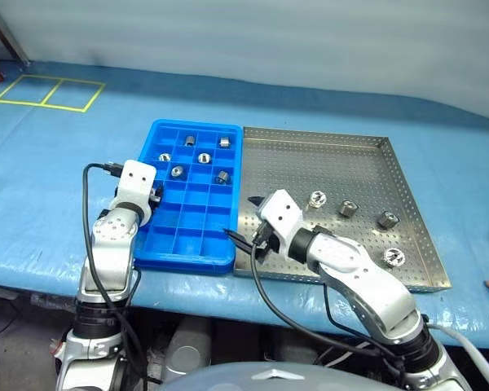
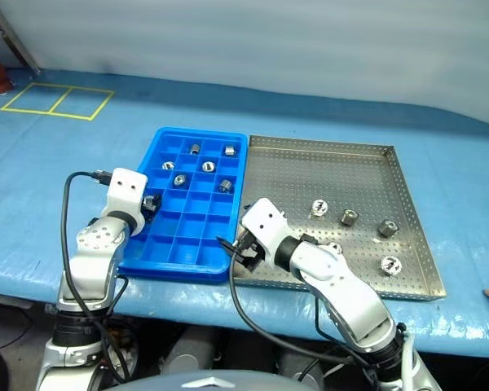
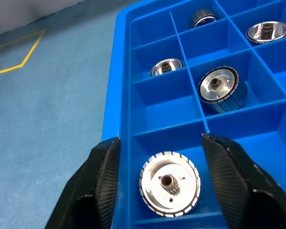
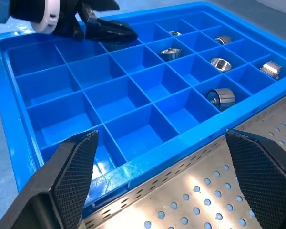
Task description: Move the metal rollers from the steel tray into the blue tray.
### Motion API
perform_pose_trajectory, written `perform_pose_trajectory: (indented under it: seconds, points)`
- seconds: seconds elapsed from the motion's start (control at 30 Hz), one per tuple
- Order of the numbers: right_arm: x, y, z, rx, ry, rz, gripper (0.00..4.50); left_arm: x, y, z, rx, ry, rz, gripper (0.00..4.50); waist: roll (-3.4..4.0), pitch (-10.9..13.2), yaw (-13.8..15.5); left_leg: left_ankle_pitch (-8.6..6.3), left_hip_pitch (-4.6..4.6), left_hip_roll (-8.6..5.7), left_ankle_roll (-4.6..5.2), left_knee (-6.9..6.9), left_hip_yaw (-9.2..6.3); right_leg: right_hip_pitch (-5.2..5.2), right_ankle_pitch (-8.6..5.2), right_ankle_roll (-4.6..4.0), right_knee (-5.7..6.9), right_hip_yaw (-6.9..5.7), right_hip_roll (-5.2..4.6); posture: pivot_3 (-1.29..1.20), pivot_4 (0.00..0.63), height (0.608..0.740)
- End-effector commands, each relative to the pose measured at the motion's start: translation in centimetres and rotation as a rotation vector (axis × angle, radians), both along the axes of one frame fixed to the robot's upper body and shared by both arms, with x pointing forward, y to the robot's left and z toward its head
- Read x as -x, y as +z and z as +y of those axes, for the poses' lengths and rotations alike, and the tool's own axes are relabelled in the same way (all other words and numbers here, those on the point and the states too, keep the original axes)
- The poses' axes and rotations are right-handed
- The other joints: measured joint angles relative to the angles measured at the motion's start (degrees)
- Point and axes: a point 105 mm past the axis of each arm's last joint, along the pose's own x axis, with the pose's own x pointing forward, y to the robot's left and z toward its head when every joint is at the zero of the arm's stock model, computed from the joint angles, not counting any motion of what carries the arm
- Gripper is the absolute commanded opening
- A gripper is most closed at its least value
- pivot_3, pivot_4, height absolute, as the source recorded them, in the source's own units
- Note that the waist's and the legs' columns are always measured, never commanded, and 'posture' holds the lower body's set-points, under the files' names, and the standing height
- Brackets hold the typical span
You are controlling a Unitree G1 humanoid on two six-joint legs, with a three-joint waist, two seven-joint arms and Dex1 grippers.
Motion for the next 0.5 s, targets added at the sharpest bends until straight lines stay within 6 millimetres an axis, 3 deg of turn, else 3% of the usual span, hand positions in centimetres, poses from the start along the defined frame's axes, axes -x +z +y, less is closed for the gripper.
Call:
perform_pose_trajectory:
  seconds: [0.03,0.1,0.23,0.5]
  points:
    - [0.2,1.6,-0.9,-0.026,-0.051,-0.058,4.5,-0.5,4.1,-4.2,0.064,-0.199,-0.152,4.48,0.0,0.0,0.0,0.0,-0.01,0.02,0.0,0.01,0.0,0.0,0.0,0.0,0.0,0.0,-0.02,0.22,0.15,0.74]
    - [0.4,1.4,-1.6,-0.021,-0.083,-0.051,4.5,-0.6,5.1,-6.5,0.116,-0.323,-0.167,4.48,0.0,0.0,-0.2,0.0,-0.02,0.03,0.0,0.04,0.01,0.01,0.0,0.0,-0.01,-0.01,-0.06,0.2,0.15,0.74]
    - [1.1,0.9,-3.7,0.005,-0.169,-0.031,4.5,-1.0,5.0,-11.7,0.163,-0.629,-0.069,4.48,-0.01,0.0,-0.8,0.0,-0.04,-0.09,0.02,0.04,0.03,0.01,0.0,0.0,-0.02,-0.02,-0.07,0.18,0.15,0.74]
    - [2.5,0.5,-7.5,0.025,-0.369,-0.014,4.5,-2.9,3.6,-19.0,0.166,-0.892,0.043,4.48,0.01,0.0,-4.0,0.01,-0.03,-0.13,0.04,0.06,0.12,0.03,0.0,0.01,-0.01,0.01,0.03,0.05,0.15,0.74]
